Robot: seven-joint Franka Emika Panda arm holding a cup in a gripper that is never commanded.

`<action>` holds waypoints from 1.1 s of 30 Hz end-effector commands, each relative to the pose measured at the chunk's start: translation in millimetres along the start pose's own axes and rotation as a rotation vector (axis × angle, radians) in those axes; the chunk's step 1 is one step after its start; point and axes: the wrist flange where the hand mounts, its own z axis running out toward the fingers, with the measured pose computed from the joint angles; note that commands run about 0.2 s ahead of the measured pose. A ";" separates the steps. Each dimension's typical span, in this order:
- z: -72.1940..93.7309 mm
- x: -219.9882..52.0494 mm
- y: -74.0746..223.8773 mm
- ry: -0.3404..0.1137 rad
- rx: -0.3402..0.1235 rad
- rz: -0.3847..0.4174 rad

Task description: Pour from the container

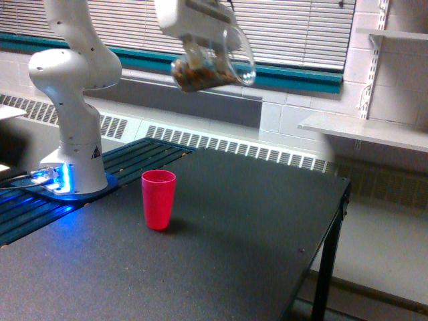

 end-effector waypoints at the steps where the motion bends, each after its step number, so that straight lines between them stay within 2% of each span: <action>1: -20.9 10.1 9.5 0.019 -0.002 -0.096; 8: -22.1 6.6 14.3 0.016 -0.009 -0.122; 16: -16.6 -11.1 21.9 -0.003 -0.012 -0.133; 22: -8.1 -35.8 32.5 -0.028 -0.009 -0.119; 24: -11.2 -45.9 37.0 -0.025 -0.009 -0.107; 30: -6.3 -78.7 52.3 -0.066 -0.040 -0.095; 33: -8.9 -91.9 59.5 -0.076 -0.051 -0.093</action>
